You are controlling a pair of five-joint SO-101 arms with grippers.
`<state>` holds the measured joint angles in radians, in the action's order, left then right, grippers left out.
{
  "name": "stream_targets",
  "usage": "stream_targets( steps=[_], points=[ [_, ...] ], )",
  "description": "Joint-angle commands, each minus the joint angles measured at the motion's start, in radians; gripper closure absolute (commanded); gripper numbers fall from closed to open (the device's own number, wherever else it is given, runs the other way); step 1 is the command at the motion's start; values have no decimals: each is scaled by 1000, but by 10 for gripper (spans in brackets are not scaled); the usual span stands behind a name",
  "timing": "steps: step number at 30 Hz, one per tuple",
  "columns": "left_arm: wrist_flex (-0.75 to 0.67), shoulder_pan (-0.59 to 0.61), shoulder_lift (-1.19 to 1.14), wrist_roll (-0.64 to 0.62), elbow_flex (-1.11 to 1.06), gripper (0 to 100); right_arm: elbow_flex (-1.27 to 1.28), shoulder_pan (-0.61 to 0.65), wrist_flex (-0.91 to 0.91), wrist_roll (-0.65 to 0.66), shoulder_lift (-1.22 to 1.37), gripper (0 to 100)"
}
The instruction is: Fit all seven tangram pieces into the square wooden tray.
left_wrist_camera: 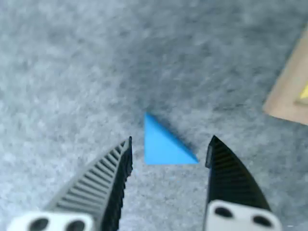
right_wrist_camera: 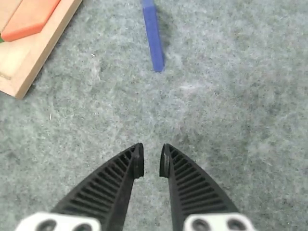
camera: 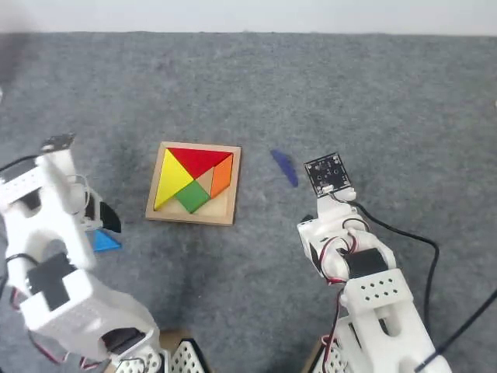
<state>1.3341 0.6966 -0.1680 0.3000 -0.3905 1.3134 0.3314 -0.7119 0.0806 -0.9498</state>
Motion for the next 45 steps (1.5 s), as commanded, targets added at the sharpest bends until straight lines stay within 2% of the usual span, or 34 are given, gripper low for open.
stream_targets(
  steps=[1, 4, 9, 17, 24, 26, 29, 37, 42, 45],
  points=[
    [0, 61, 9, -41, -19, 761, -3, -2, -12, 14, -18, 917],
    [-20, 78, 9, -44, -82, 761, -3, -2, -12, 14, -18, 917],
    [-146, 74, 9, -124, -185, 761, -3, -2, -12, 14, -18, 917],
    [-221, 34, 9, -193, -182, 761, -3, -2, -12, 14, -18, 917],
    [-219, -46, 6, -199, -185, 768, 5, -1, -12, 14, -18, 917],
    [-219, -55, 5, -199, -183, 802, 5, -1, -12, 14, -18, 917],
    [-219, -55, 6, -199, -183, 843, 5, -1, -12, 14, -18, 917],
    [-219, -55, 8, -189, -188, 852, 6, -1, -12, 14, -18, 917],
    [-219, -51, 11, -163, -166, 895, 6, -1, -12, 14, -18, 917],
    [-184, -51, 11, -152, -125, 897, 6, -1, -12, 14, -18, 917]
  ],
)
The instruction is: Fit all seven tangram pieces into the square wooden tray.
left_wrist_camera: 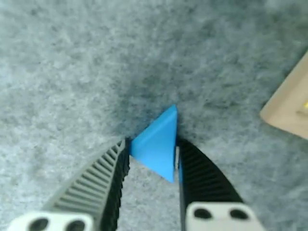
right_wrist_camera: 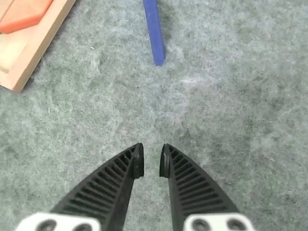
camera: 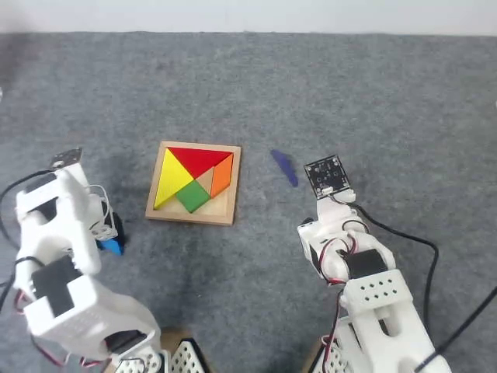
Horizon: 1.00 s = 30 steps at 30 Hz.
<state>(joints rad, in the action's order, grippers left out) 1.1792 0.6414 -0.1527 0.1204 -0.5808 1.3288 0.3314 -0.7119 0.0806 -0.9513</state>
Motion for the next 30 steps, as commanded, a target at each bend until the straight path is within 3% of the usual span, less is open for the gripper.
stream_targets(
  steps=[1, 10, 19, 25, 30],
  points=[
    [-11, 3, -5, 37, 84, 897, -9, -1, -12, 14, -16, 917],
    [83, 6, -5, 48, 217, 900, -9, -1, -12, 14, -16, 917],
    [118, 3, -14, 144, 272, 930, -9, -1, -12, 14, -15, 916],
    [124, 6, -17, 192, 274, 778, -9, -1, -12, 14, -15, 916],
    [118, 6, -17, 209, 263, 772, -9, -1, -12, 14, -15, 916]
  ],
)
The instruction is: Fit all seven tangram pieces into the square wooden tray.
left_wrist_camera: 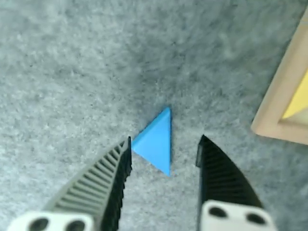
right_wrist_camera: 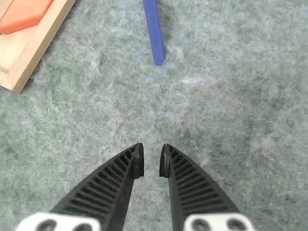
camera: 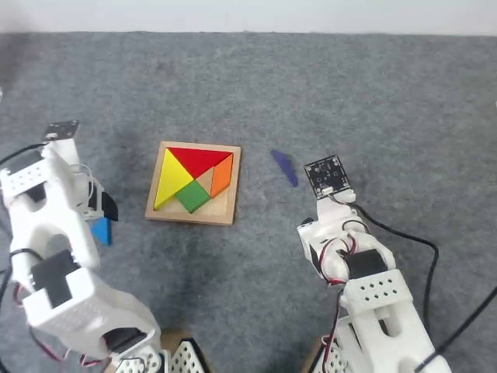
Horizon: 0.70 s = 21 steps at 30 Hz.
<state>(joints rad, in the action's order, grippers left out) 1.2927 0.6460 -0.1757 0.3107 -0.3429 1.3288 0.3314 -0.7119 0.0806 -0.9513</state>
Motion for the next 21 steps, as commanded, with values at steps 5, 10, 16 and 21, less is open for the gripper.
stream_targets(
  steps=[5, 10, 16, 21],
  points=[
    [-25, 12, -57, 46, 25, 772, -8, -1, -13, 14, -15, 916],
    [-54, 34, -127, 52, 30, 773, -8, -1, -13, 14, -15, 916],
    [-60, 49, -135, 52, 24, 807, -8, -1, -13, 14, -15, 916],
    [-66, 34, -135, 48, -7, 842, -8, -1, -13, 14, -15, 916]
  ],
)
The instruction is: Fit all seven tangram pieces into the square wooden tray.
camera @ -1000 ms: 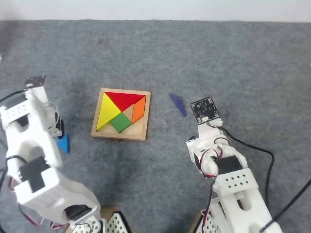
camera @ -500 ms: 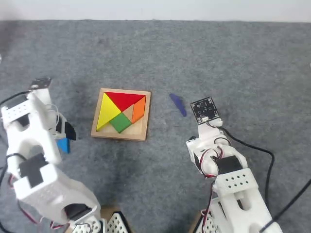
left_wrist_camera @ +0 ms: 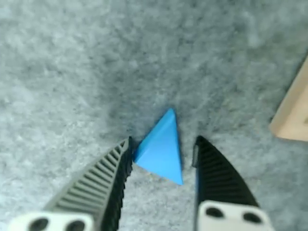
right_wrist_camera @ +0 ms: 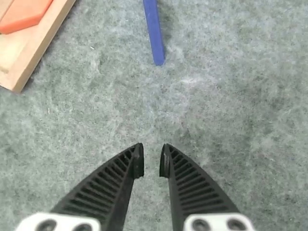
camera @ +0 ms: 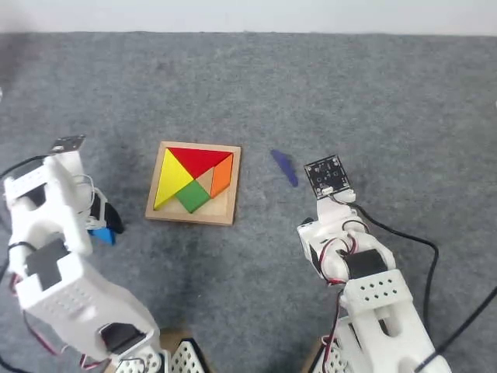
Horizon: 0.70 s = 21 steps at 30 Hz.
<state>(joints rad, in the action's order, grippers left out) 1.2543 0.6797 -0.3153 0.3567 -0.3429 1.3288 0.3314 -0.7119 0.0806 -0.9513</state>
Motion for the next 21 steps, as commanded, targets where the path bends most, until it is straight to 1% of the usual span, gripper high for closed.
stream_targets(
  steps=[1, 6, 11, 17, 21],
  points=[
    [-28, -3, 6, 2, -10, 854, -8, -1, -13, 14, -15, 916],
    [-28, -6, 14, -2, -7, 902, -8, -1, -13, 14, -15, 916],
    [-12, -8, 14, -2, 31, 902, -8, -1, -13, 14, -15, 916],
    [132, -17, 14, 9, 194, 913, -9, -1, -12, 14, -15, 916],
    [272, -54, 15, 41, 355, 935, -9, -1, -12, 14, -15, 916]
  ],
)
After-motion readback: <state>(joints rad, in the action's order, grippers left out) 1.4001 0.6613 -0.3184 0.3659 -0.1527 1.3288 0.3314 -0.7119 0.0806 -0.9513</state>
